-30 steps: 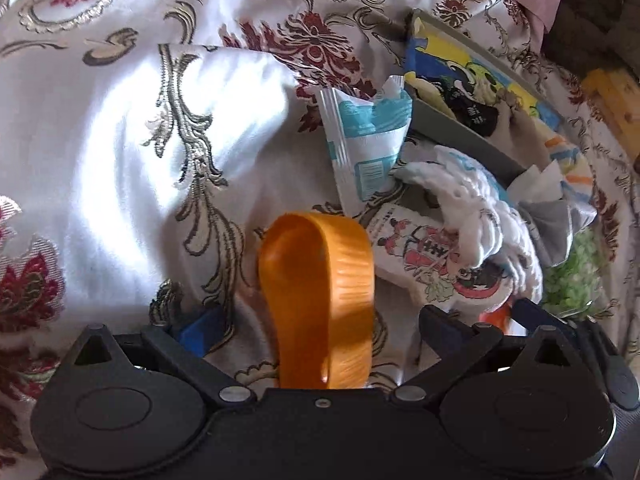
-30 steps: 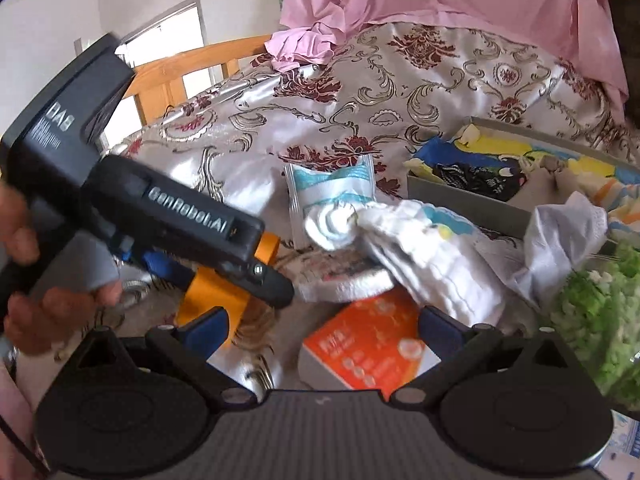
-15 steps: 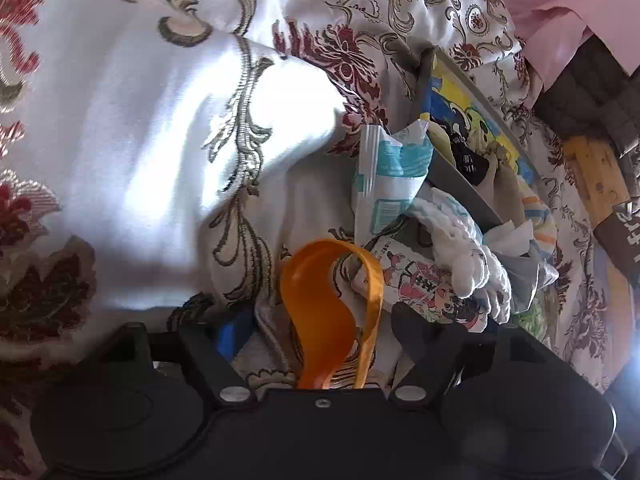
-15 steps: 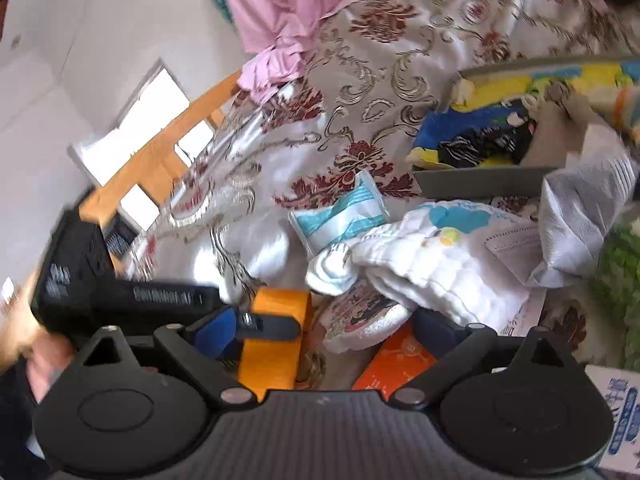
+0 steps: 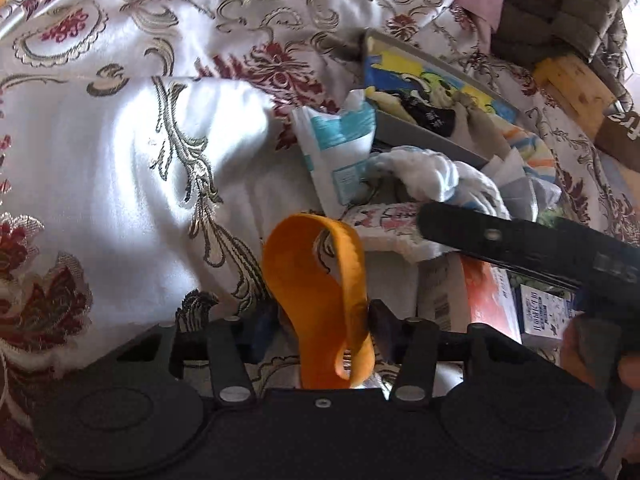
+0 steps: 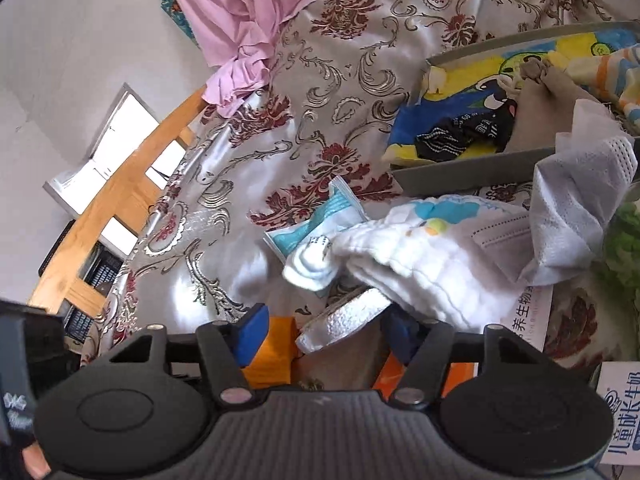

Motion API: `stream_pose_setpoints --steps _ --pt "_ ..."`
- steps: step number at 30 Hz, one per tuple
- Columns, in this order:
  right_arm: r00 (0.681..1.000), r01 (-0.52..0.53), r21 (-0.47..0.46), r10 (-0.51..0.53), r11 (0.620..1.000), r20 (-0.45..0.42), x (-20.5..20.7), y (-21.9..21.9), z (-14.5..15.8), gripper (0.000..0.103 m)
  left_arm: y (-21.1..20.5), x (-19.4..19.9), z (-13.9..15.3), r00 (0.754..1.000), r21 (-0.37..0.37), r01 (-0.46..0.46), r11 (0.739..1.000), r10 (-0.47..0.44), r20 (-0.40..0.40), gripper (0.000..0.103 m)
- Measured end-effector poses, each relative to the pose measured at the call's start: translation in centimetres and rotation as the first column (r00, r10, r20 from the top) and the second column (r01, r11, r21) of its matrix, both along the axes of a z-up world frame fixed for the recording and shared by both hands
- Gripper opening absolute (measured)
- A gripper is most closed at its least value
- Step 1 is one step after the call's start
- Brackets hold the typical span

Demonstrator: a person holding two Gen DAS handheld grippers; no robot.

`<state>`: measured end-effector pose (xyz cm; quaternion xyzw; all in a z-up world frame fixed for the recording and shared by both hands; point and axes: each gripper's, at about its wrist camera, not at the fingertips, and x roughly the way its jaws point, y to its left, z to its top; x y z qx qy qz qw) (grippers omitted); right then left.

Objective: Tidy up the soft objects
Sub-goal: 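Lift the orange strap with the left tool while the right tool reaches the cartoon-printed packet, then close the right tool on the white cartoon-printed packet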

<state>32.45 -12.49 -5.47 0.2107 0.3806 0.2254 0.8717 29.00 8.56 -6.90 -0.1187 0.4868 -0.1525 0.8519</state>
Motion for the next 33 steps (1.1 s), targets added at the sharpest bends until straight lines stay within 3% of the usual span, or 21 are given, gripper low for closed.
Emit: stream_pose_setpoints --steps 10,13,19,25,27,33 --pt "0.999 0.047 -0.036 -0.047 0.998 -0.003 0.3 0.8 -0.1 0.068 -1.9 -1.7 1.1 0.985 0.094 0.107 0.99 -0.118 0.125 0.04" --pt "0.999 0.052 -0.032 -0.052 0.998 -0.006 0.3 0.8 -0.1 0.069 -2.7 -2.3 1.5 0.97 0.124 0.148 0.981 -0.168 0.173 0.04" --pt "0.998 0.057 -0.062 -0.057 0.996 -0.005 0.5 1.4 -0.1 0.068 -4.1 -2.4 0.9 0.959 0.156 0.203 0.967 -0.229 0.167 0.036" --pt "0.995 0.094 -0.074 -0.096 0.993 -0.022 0.4 1.2 -0.2 0.052 -3.0 -0.2 -0.3 0.989 0.08 0.122 0.989 -0.128 0.078 0.027" --pt "0.992 0.114 -0.074 -0.117 0.991 -0.036 0.2 0.9 -0.4 0.039 -2.9 0.0 -0.5 0.992 0.064 0.107 0.992 -0.111 0.067 0.021" --pt "0.99 0.137 -0.032 -0.138 0.99 -0.034 -0.7 -0.1 -1.0 0.029 -2.5 0.8 -0.7 0.997 0.024 0.063 0.998 -0.064 0.037 0.012"
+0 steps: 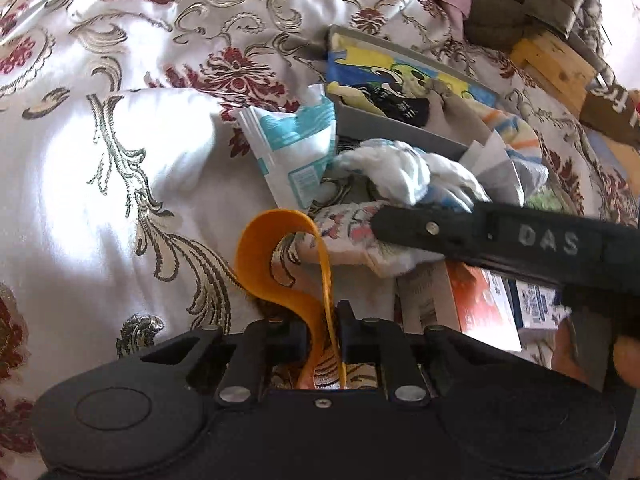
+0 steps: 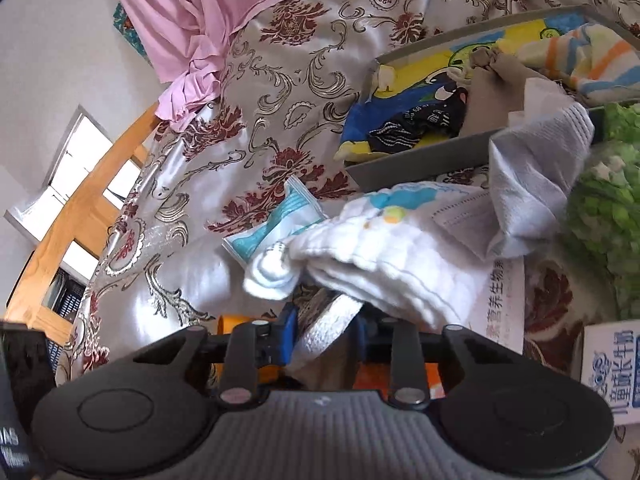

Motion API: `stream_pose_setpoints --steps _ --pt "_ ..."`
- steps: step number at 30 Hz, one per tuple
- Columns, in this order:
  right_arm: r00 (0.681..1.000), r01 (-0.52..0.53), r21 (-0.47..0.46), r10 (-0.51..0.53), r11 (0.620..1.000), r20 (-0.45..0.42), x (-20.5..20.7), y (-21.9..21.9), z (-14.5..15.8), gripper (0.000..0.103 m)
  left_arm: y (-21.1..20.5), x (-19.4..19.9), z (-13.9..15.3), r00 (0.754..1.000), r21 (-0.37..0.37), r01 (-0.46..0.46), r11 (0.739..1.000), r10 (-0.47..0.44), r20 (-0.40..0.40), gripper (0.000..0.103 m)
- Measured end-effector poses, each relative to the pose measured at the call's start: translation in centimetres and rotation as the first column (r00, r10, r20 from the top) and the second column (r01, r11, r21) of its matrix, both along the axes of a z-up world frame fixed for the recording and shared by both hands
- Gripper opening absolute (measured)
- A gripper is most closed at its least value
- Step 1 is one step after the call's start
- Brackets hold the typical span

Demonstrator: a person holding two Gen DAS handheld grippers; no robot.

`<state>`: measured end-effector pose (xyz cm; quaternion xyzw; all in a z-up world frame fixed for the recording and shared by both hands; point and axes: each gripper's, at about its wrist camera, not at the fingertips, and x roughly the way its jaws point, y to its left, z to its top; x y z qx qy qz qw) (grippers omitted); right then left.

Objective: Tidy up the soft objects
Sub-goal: 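Close the right tool on the white cartoon-printed packet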

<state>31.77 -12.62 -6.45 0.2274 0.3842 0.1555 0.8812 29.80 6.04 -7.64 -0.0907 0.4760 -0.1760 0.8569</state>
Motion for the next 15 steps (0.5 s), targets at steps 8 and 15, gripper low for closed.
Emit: stream_pose_setpoints --steps 8,15 --pt "0.996 -0.053 -0.025 0.055 0.998 0.066 -3.4 -0.6 0.8 0.026 0.3 -0.4 0.9 1.0 0.018 -0.024 1.0 0.024 0.006 0.008" --pt "0.998 -0.054 0.026 0.053 0.998 0.043 -7.1 -3.0 1.7 0.017 0.6 -1.9 2.1 0.999 0.005 -0.043 0.999 0.043 -0.015 0.007"
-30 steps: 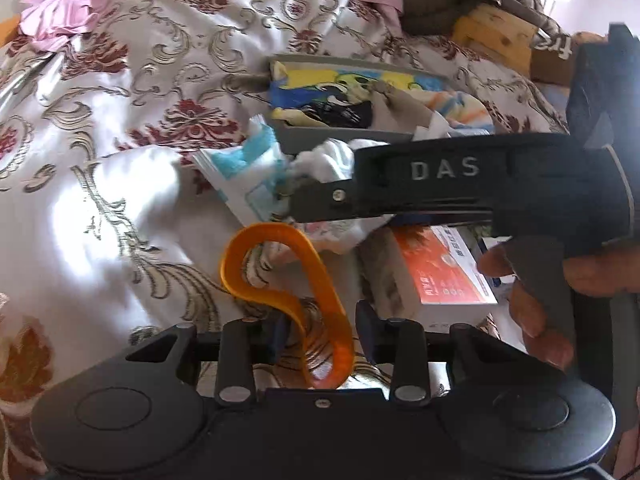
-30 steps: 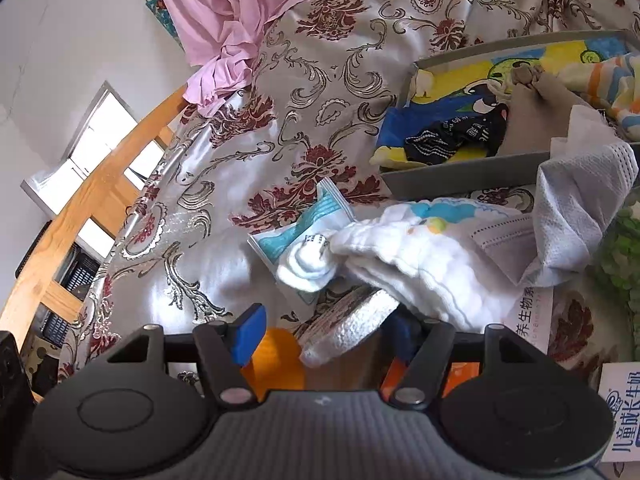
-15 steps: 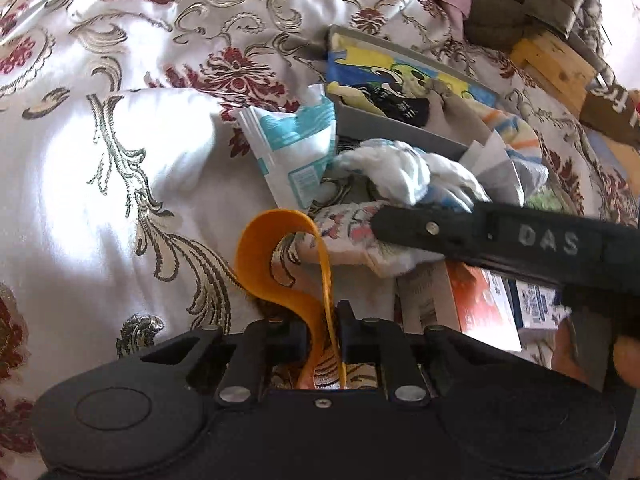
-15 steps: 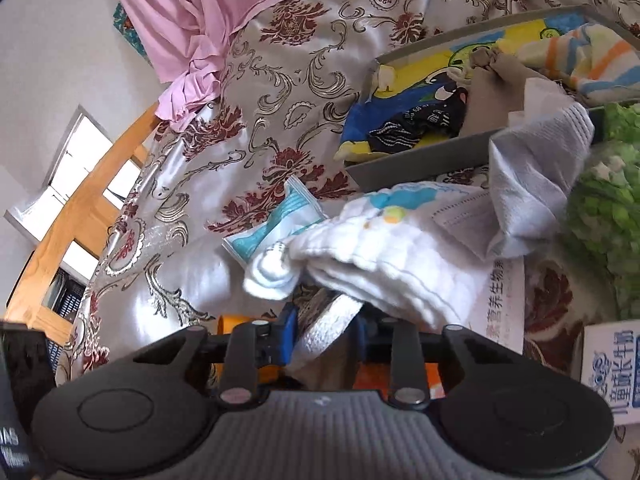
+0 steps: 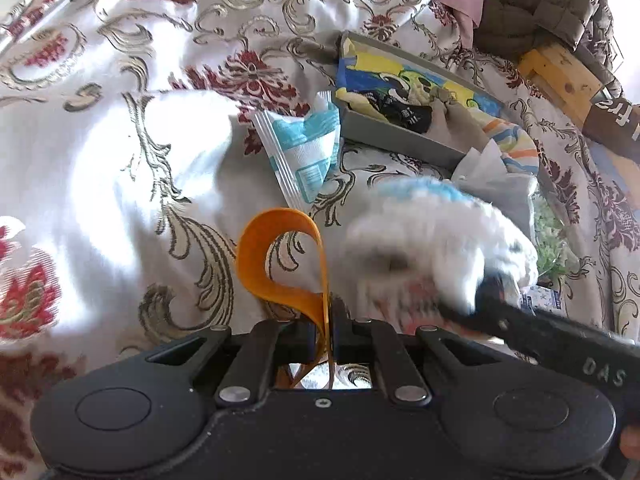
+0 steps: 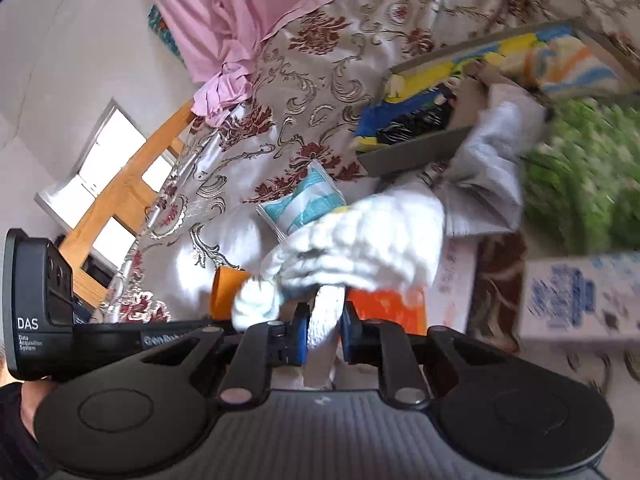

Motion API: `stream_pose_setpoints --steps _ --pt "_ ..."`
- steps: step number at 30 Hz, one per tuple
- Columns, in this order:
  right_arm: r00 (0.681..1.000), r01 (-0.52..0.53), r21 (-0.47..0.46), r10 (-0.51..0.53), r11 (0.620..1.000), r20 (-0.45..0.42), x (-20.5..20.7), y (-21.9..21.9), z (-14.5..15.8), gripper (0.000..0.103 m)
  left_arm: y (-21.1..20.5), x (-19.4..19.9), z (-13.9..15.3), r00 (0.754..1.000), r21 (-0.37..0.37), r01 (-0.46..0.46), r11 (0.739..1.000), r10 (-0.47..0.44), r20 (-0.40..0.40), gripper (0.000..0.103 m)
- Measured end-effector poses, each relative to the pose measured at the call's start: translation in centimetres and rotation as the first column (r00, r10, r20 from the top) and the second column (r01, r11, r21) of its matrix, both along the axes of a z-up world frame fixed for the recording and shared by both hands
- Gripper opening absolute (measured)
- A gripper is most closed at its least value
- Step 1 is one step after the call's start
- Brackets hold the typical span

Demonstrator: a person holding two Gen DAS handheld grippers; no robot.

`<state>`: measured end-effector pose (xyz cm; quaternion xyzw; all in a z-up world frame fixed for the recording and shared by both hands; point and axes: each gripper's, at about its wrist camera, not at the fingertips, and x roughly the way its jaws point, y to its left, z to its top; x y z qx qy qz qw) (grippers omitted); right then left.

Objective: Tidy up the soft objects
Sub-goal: 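Close the right tool on the white cartoon-printed packet, then carry the orange strap to the tray while the right tool carries the packet there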

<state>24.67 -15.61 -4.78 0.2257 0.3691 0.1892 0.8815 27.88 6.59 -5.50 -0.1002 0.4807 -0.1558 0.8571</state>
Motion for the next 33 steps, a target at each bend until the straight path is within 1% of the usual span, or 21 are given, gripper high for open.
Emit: stream_pose_setpoints --steps 6,10,13,16,19,23,28,33 --pt "0.999 -0.01 -0.021 0.011 1.0 0.041 -2.3 -1.2 1.4 0.015 -0.5 -2.3 2.2 0.998 0.03 -0.011 0.999 0.009 0.066 0.007" --pt "0.991 0.003 -0.05 0.004 0.999 0.134 -4.5 -2.1 2.9 0.015 -1.5 -4.1 3.1 0.994 0.051 0.003 0.999 -0.008 0.11 0.007" --pt "0.984 0.031 -0.064 -0.019 0.997 0.175 -5.8 -2.9 3.5 0.015 -2.2 -5.4 3.6 0.99 0.035 0.012 0.999 -0.017 0.139 0.007" --pt "0.981 0.055 -0.054 -0.044 0.997 0.19 -6.5 -3.7 3.9 0.015 -2.8 -6.6 3.8 0.986 0.018 0.018 1.0 -0.021 0.165 0.007" --pt "0.979 0.064 -0.025 -0.058 0.998 0.196 -6.9 -4.5 4.0 0.015 -3.6 -7.7 3.8 0.978 0.028 0.036 0.999 -0.041 0.205 0.007" --pt "0.982 0.041 0.06 -0.051 0.997 0.181 -7.2 -5.9 4.1 0.015 -4.6 -8.7 4.0 0.963 0.041 0.061 0.997 -0.07 0.26 0.008" --pt "0.98 0.055 0.087 -0.07 0.995 0.185 -7.2 -6.6 4.2 0.015 -5.1 -9.1 3.6 0.959 0.054 0.074 0.996 -0.086 0.27 0.008" --pt "0.976 0.065 0.093 -0.082 0.994 0.2 -7.2 -6.7 4.4 0.015 -5.2 -9.1 3.4 0.958 0.06 0.069 0.996 -0.083 0.273 0.009"
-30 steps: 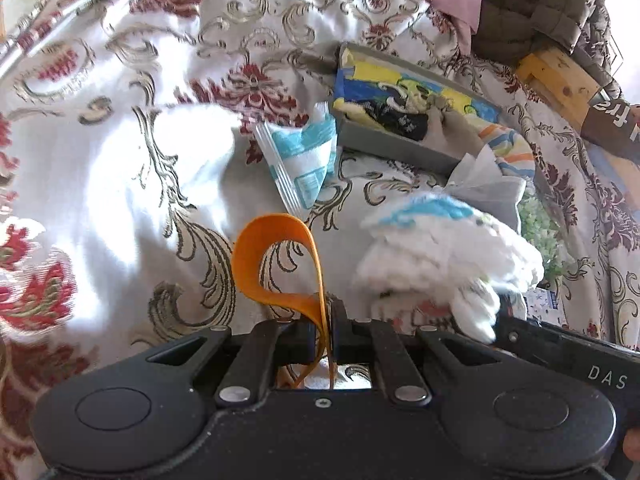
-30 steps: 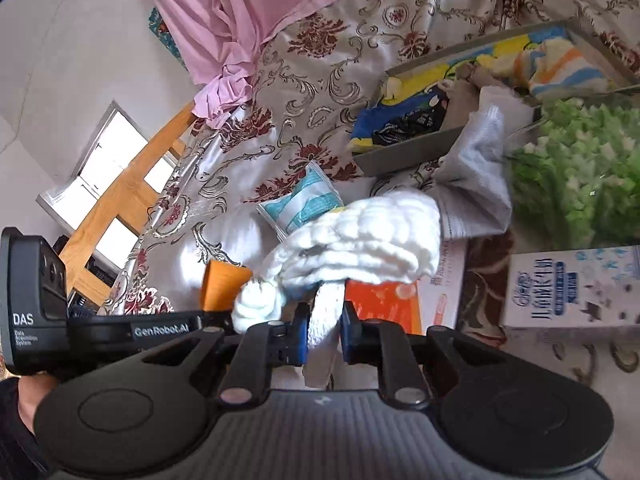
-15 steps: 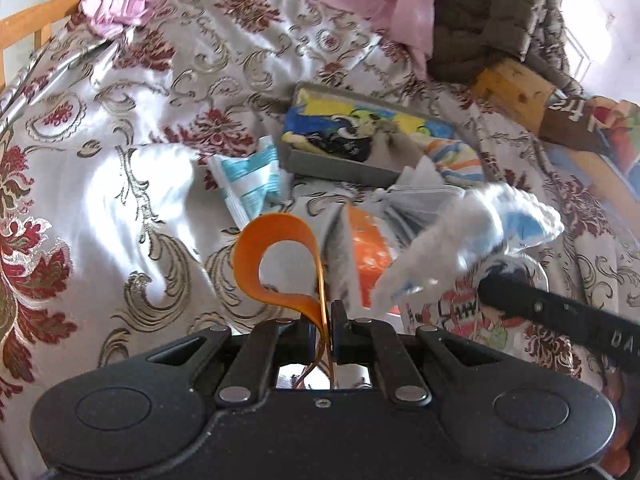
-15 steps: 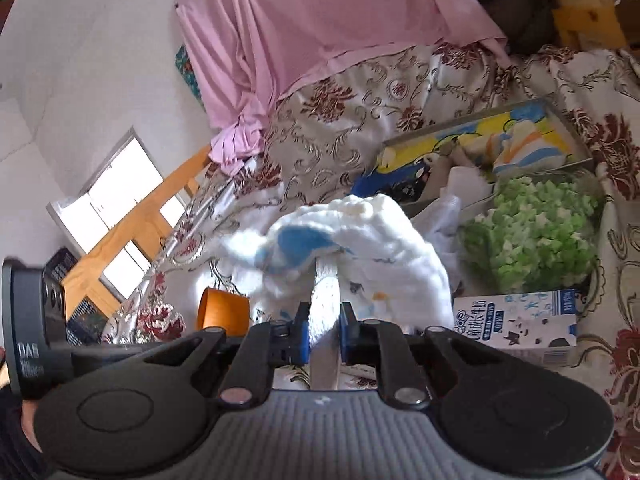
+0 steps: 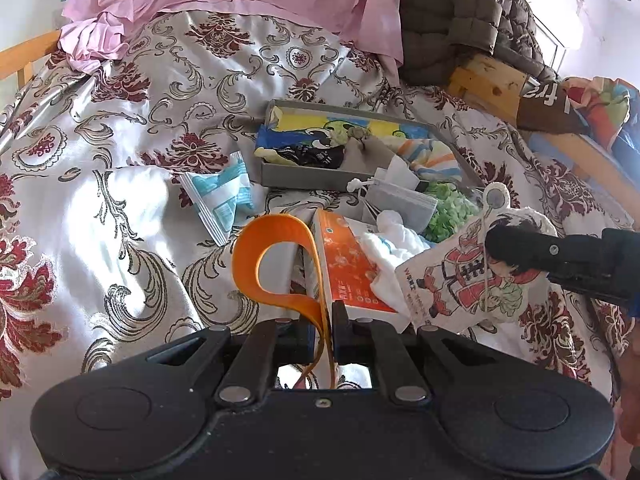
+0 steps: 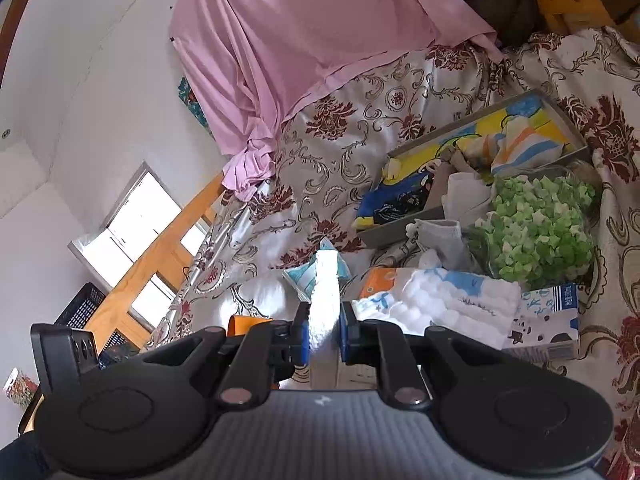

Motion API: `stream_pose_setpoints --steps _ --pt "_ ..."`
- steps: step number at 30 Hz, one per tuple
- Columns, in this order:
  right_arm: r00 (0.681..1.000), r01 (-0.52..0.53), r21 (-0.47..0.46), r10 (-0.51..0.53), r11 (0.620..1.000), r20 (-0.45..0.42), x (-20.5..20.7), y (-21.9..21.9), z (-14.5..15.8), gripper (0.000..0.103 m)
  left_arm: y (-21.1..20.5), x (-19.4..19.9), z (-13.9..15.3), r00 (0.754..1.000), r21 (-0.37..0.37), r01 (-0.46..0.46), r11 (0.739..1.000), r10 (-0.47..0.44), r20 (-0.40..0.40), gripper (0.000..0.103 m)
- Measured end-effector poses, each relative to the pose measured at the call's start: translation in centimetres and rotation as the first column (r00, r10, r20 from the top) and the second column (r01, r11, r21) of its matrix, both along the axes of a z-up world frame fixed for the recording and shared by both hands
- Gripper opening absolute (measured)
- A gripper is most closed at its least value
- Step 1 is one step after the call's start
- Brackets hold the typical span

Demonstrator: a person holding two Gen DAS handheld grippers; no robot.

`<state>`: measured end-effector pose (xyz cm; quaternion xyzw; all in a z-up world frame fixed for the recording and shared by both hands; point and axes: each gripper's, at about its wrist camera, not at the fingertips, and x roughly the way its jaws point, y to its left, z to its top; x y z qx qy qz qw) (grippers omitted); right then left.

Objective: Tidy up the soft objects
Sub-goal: 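Carry the orange strap to the tray while the right tool carries the packet there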

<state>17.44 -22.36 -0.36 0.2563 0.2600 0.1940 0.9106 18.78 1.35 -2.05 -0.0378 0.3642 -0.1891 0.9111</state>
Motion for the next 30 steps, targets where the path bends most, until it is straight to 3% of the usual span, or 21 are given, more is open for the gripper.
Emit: stream_pose_setpoints --steps 9,14,21,30 --pt "0.996 0.048 -0.02 -0.047 0.999 0.073 0.5 -1.8 1.8 0.016 -0.6 0.8 0.4 1.0 -0.024 0.006 1.0 -0.005 0.03 0.009" --pt "0.985 0.094 -0.05 -0.086 0.994 0.152 2.9 -4.2 3.6 0.016 -3.0 2.8 2.2 0.993 0.031 0.056 0.998 -0.059 0.098 0.01" --pt "0.968 0.159 0.027 -0.161 0.987 0.191 9.5 -8.8 3.0 0.016 -8.0 10.1 4.3 0.988 0.022 0.089 0.996 -0.091 0.127 0.01" --pt "0.971 0.205 0.063 -0.211 0.977 0.113 18.9 -12.2 -0.5 0.017 -13.3 21.5 3.1 0.991 0.016 0.073 0.997 -0.074 0.111 0.012"
